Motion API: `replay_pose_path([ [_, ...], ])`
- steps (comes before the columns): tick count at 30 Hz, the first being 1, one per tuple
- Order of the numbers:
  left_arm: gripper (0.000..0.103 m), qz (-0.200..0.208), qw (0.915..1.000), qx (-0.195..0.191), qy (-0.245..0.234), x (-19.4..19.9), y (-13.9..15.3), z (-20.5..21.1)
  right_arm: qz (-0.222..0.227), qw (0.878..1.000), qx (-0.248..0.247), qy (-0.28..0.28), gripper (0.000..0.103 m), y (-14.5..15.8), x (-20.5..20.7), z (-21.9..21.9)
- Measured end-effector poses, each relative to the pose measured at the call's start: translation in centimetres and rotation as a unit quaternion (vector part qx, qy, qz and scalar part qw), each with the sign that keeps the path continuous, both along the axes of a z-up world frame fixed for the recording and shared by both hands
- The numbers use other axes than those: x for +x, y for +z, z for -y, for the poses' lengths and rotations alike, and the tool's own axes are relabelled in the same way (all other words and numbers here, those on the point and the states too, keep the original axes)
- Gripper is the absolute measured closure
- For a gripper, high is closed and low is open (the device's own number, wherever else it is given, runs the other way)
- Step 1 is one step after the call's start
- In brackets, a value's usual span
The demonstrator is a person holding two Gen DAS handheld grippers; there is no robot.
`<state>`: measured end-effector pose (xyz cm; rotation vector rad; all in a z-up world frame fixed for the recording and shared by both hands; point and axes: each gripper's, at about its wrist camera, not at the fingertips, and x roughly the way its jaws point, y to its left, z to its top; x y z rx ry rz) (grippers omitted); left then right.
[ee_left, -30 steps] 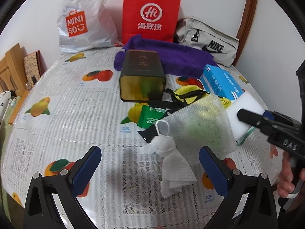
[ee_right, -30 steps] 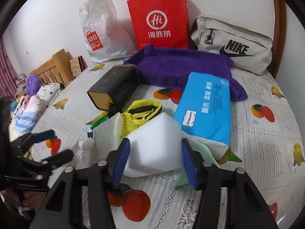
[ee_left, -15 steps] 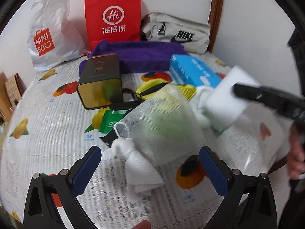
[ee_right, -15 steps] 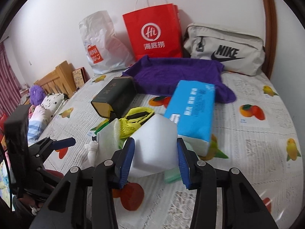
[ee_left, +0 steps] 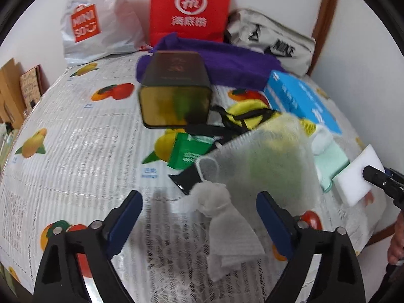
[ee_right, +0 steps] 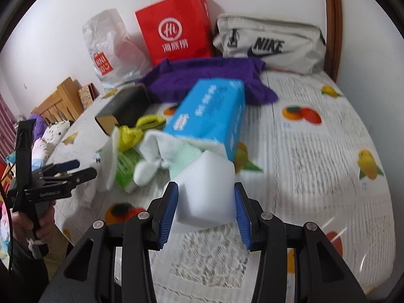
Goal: Organize soft objects
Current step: 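Grasp the white wipe bundle with the left tool while the right tool lifts the sponge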
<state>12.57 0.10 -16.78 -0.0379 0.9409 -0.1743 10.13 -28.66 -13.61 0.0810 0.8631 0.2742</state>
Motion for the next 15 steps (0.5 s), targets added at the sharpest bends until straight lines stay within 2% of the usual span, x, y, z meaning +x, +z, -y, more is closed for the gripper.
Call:
replay_pose_path([
  [1,0.018,-0.007,0.9998,0.016,0.003,0.2,-0.5,0.4,-0.005,1.000,-0.002,0.000,0.059,-0.4,-0.1,0.2],
  [3,0.038,-0.015,0.9994,0.032,0.006,0.4,-1.2,0.6,-0.017,1.000,0.001,-0.003,0.058,-1.3,-0.1,0.6],
  [5,0.042,-0.008,0.9991,0.042,0.008,0.2,-1.2,0.7,-0.020,1.000,0.013,-0.007,0.056,-1.7,-0.2,1.1],
  [6,0.051,-0.007,0.9992,0.040,0.007,0.1,-1.1,0.6,-0.019,1.000,0.018,-0.012,0.055,-1.8,-0.3,1.5],
  [8,0.061,-0.010,0.9996,0.027,0.006,0.1,-0.9,0.2,-0.023,0.999,0.012,-0.018,0.044,-2.0,-0.3,1.9],
  [11,0.069,-0.009,0.9998,0.016,0.003,0.1,-0.6,-0.2,-0.035,0.999,0.001,-0.019,0.039,-2.7,-0.1,2.1],
  [15,0.069,-0.003,0.9999,0.014,0.002,-0.2,-0.1,-0.6,-0.046,0.999,0.017,-0.016,0.034,-3.4,-0.1,2.4],
])
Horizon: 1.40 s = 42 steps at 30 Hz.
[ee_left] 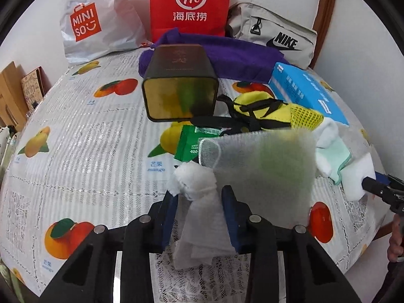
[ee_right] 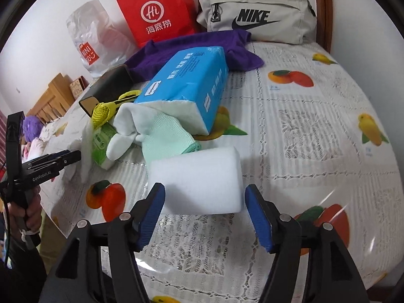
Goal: Organize soft objects
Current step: 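Grasp the white wipe bundle with the left tool while the right tool lifts the sponge, then carry the wipe bundle with the left tool while the right tool carries the sponge toward the purple towel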
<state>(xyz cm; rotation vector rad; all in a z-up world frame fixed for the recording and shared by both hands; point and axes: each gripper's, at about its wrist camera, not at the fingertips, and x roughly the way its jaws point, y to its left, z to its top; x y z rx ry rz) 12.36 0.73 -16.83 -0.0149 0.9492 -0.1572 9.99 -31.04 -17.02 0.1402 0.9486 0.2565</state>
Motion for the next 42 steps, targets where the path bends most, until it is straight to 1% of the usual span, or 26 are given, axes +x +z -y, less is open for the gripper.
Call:
replay_pose_path([
  [1,0.069,0.001,1.0000,0.001,0.000,-0.1,0.1,-0.1,-0.001,1.000,0.002,-0.002,0.028,0.0,0.0,0.0],
  [2,0.069,0.001,1.0000,0.003,0.001,-0.1,0.2,-0.1,-0.001,1.000,0.000,-0.002,0.024,0.0,0.0,-0.1],
  [4,0.069,0.000,1.0000,0.006,0.002,-0.1,0.2,-0.4,0.000,1.000,-0.012,0.002,0.024,0.0,0.0,-0.6],
  [6,0.069,-0.002,1.0000,0.000,0.004,0.0,0.2,-0.7,0.002,1.000,-0.023,0.010,0.023,0.0,0.1,-1.2],
  [8,0.069,-0.005,1.0000,-0.006,0.004,0.0,0.1,-0.9,0.003,1.000,-0.022,0.017,0.020,-0.2,0.1,-1.8],
  [11,0.069,-0.004,1.0000,-0.004,0.004,0.1,0.0,-0.8,0.000,0.999,-0.025,0.020,0.020,-0.6,0.4,-2.4],
  [14,0.069,-0.014,0.9998,-0.004,0.013,0.4,-0.5,-1.0,-0.002,0.999,-0.043,0.018,0.020,-1.3,0.8,-3.2],
  [15,0.069,-0.021,0.9995,-0.009,0.021,0.6,-0.8,-1.3,0.000,0.999,-0.051,0.016,0.020,-1.5,0.8,-3.4],
  [16,0.069,-0.017,0.9993,-0.020,0.026,0.6,-0.7,-1.7,0.002,0.998,-0.056,0.014,0.020,-1.5,0.9,-3.5],
  [18,0.069,-0.019,0.9989,-0.030,0.031,0.6,-0.7,-2.1,0.008,0.998,-0.063,0.011,0.020,-1.6,0.9,-3.8],
  [19,0.069,-0.019,0.9989,-0.031,0.029,0.7,-0.6,-2.1,0.009,0.998,-0.065,0.012,0.020,-1.6,0.8,-3.8],
  [20,0.069,-0.016,0.9992,-0.027,0.025,0.6,-0.5,-2.1,0.012,0.998,-0.067,0.014,0.024,-1.5,0.8,-3.9],
  [21,0.073,-0.011,0.9994,-0.022,0.022,0.5,-0.4,-2.1,0.014,0.997,-0.068,0.015,0.028,-1.4,0.8,-3.9],
  [22,0.075,-0.007,0.9996,-0.020,0.020,0.4,-0.2,-2.0,0.016,0.997,-0.068,0.019,0.040,-1.2,0.7,-3.9],
  [23,0.076,-0.005,0.9997,-0.018,0.017,0.3,0.0,-2.0,0.015,0.997,-0.067,0.021,0.048,-1.2,0.7,-4.0],
  [24,0.076,-0.002,0.9997,-0.018,0.015,0.3,0.2,-2.0,0.011,0.997,-0.067,0.023,0.051,-1.1,0.8,-3.9],
  [28,0.076,0.009,0.9996,-0.024,0.013,0.1,1.4,-2.4,0.016,0.997,-0.070,0.018,0.057,-0.4,0.5,-3.6],
  [32,0.076,0.014,0.9996,-0.022,0.011,-0.1,2.0,-2.6,0.021,0.998,-0.061,0.020,0.058,0.3,0.3,-3.3],
  [34,0.076,0.009,0.9997,-0.019,0.009,0.1,1.9,-2.6,0.013,0.998,-0.055,0.022,0.058,0.1,0.4,-3.1],
  [36,0.076,0.002,0.9998,-0.016,0.009,0.1,1.6,-2.6,0.004,0.998,-0.051,0.018,0.055,-0.1,0.6,-2.9],
  [38,0.076,-0.002,0.9998,-0.015,0.008,0.0,1.4,-2.5,-0.004,0.999,-0.041,0.016,0.037,-0.2,0.6,-2.6],
  [40,0.076,-0.006,0.9998,-0.017,0.008,0.0,1.4,-2.6,-0.002,1.000,-0.029,0.005,0.029,-0.1,0.5,-2.0],
  [42,0.076,-0.006,0.9998,-0.018,0.009,0.0,1.3,-2.6,-0.001,1.000,-0.026,-0.015,0.028,0.2,0.5,-1.2],
])
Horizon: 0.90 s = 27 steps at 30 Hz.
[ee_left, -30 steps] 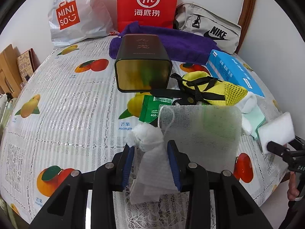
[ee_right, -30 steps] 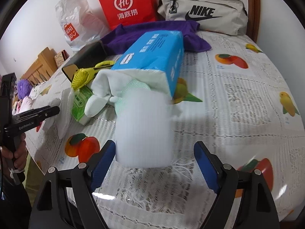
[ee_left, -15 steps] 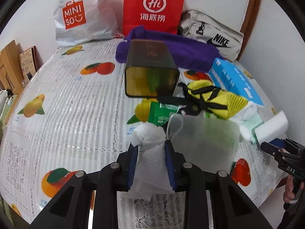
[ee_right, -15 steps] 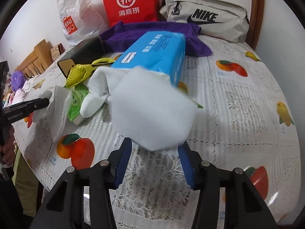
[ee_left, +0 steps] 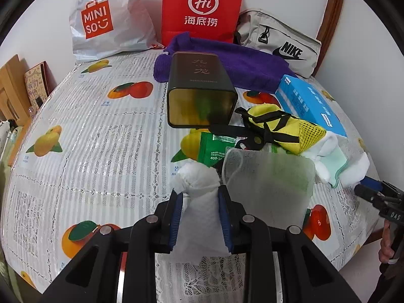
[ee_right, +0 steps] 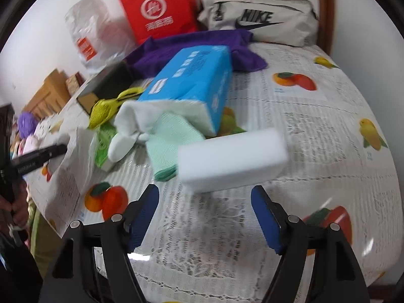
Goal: Organize soft objects
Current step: 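Carry the wipe bundle with the left tool while the right tool carries the sponge toward the purple towel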
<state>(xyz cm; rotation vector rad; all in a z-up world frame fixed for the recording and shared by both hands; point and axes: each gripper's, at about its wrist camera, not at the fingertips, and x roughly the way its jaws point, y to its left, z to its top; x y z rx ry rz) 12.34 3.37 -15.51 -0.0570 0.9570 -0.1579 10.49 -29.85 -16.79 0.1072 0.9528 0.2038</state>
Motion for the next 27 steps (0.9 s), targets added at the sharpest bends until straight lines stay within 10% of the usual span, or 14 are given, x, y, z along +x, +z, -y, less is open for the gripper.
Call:
replay_pose_path([
  [27,0.076,0.001,1.0000,0.004,-0.004,0.8,0.5,-0.1,0.034,0.997,-0.061,-0.039,0.022,0.8,2.9,0.4],
])
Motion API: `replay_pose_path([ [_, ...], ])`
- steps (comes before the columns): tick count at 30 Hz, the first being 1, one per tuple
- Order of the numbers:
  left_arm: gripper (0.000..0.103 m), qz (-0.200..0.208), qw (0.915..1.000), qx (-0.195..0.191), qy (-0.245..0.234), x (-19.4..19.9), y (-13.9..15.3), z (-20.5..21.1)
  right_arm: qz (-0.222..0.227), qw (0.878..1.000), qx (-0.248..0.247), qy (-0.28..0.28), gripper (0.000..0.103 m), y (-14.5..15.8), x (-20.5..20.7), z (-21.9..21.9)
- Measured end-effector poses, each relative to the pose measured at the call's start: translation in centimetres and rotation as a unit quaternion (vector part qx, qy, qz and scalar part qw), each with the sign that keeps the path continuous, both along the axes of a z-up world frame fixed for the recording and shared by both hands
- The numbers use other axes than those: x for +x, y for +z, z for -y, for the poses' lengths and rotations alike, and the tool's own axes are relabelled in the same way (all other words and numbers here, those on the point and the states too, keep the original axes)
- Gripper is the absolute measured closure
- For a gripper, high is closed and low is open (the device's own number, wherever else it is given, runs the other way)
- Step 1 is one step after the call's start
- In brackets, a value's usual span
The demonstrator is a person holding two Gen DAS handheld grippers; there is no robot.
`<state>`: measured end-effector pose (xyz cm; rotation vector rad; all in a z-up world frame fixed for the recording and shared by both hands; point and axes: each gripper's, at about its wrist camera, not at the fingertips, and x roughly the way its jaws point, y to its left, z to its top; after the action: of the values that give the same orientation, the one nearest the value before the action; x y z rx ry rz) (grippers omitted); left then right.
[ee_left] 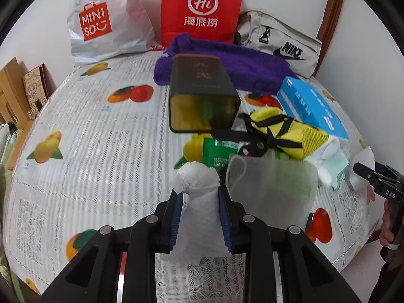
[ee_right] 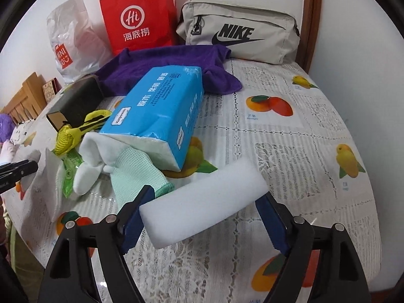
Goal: Organize soft objects
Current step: 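Carry the wipe bundle with the left tool while the right tool carries the sponge toward the purple towel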
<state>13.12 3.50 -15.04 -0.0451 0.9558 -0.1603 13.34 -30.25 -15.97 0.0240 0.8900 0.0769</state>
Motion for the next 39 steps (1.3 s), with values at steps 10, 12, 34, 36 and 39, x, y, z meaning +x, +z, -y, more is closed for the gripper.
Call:
replay_pose_path([
  [10,0.076,0.023,0.9997,-0.013,0.000,0.4,2.9,-1.0,0.024,1.000,0.008,0.010,0.022,3.7,-0.3,-0.4],
  [12,0.076,0.027,0.9996,-0.012,0.002,0.5,3.4,-1.1,0.027,0.999,0.008,0.017,0.022,4.3,-0.1,-0.7],
  [34,0.076,0.029,0.9992,-0.008,0.025,9.8,7.9,-1.6,0.040,0.996,0.026,0.080,0.022,10.4,12.5,-4.6],
  [36,0.076,0.027,0.9992,-0.008,0.028,11.3,7.8,-1.7,0.038,0.996,0.026,0.082,0.022,10.3,14.5,-4.9],
  [39,0.076,0.022,0.9992,-0.010,0.031,13.1,7.5,-1.8,0.034,0.996,0.027,0.081,0.022,9.9,17.5,-5.2],
])
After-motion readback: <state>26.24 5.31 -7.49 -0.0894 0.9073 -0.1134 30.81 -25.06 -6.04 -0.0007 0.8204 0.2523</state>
